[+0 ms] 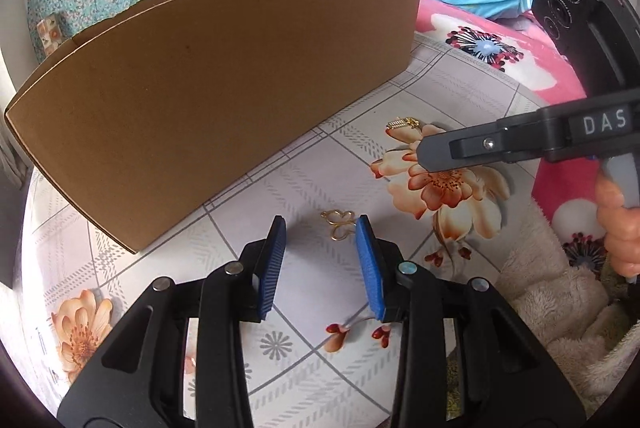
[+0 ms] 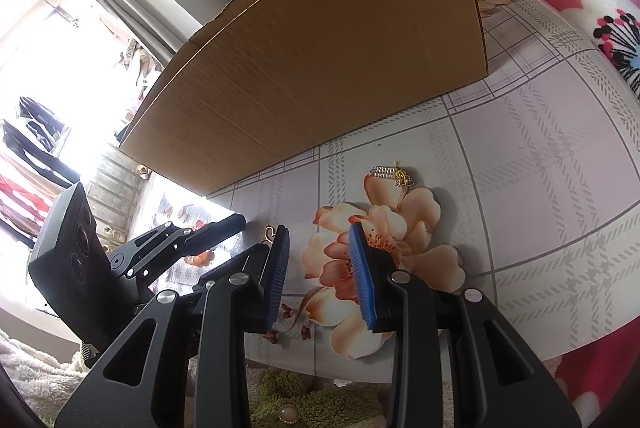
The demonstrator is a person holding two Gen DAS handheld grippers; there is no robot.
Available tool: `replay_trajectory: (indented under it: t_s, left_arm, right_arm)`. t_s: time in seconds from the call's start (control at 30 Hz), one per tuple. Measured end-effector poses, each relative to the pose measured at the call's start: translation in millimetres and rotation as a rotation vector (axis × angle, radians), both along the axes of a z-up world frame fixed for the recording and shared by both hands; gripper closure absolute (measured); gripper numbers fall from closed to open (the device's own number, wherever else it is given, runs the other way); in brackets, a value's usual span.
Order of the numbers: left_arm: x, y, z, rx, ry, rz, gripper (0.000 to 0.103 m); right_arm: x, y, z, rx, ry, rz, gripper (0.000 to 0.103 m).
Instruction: Organize jewelry
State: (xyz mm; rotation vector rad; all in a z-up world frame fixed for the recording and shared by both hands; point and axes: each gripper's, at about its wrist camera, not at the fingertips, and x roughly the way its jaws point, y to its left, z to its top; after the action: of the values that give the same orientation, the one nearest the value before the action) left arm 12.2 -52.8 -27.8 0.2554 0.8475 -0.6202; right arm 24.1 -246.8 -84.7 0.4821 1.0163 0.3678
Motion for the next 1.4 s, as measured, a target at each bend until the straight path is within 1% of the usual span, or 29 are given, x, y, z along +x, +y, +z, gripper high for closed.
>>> replay_trajectory:
  t_s: [0.07, 0.13, 0.3, 0.47, 0.6, 0.77, 0.83, 0.93, 1.0, 1.1, 1.2, 1.27, 1.4]
  left_arm:
    - [-3, -1, 1, -0.031, 0.024, -0.020, 0.071]
    - [-6, -3, 1, -0.036, 0.024, -0.027, 0.071]
    - [-7, -6, 2, -0.071, 0.037, -0.005, 0.071]
    - [-6, -7, 2, -0.061, 0.033, 0.001, 0.071]
    - [-5, -5, 3, -0.115, 0.084, -0.011, 0.071]
    - [-6, -3, 3, -0.155, 0.108, -0.028, 0.071]
    - [-8, -2, 4, -0.176, 0.109, -0.037, 0.071]
    - [-12, 0, 8, -0.191, 0.079, -0.042, 0.071]
    - [-12, 1, 10, -0.171, 0.051, -0.023, 0.071]
    - [-7, -2, 8, -0.105, 0.011, 0.007, 0.071]
    - [0, -4, 3, -0.049, 0.004, 0.022, 0.071]
    - [3, -2, 2, -0.054, 0.029, 0.027, 0.071]
    - [4, -5, 2, -0.042, 0.031, 0.037, 0.071]
  right_arm:
    - [0, -1, -1, 0.002, 0.002, -0.003, 0.072]
    - [0, -1, -3, 0.004, 0.006, -0.006, 0.072]
    - [-2, -1, -5, 0.009, 0.010, -0.010, 0.072]
    - [-4, -1, -5, 0.011, 0.012, -0.009, 0.072]
    - [-3, -1, -5, 0.013, 0.013, -0.010, 0.072]
    - [-1, -3, -4, 0.009, 0.009, -0.014, 0.072]
    - [-1, -4, -4, 0.005, 0.008, -0.014, 0.072]
    - [-2, -4, -4, 0.006, 0.010, -0.015, 0.072]
    - [-1, -4, -6, 0.009, 0.014, -0.016, 0.072]
    - [0, -3, -7, 0.010, 0.015, -0.013, 0.072]
    - [0, -3, -7, 0.013, 0.012, -0.012, 0.072]
    - [0, -4, -7, 0.016, 0.011, -0.015, 0.072]
    - [0, -6, -8, 0.022, 0.013, -0.027, 0.072]
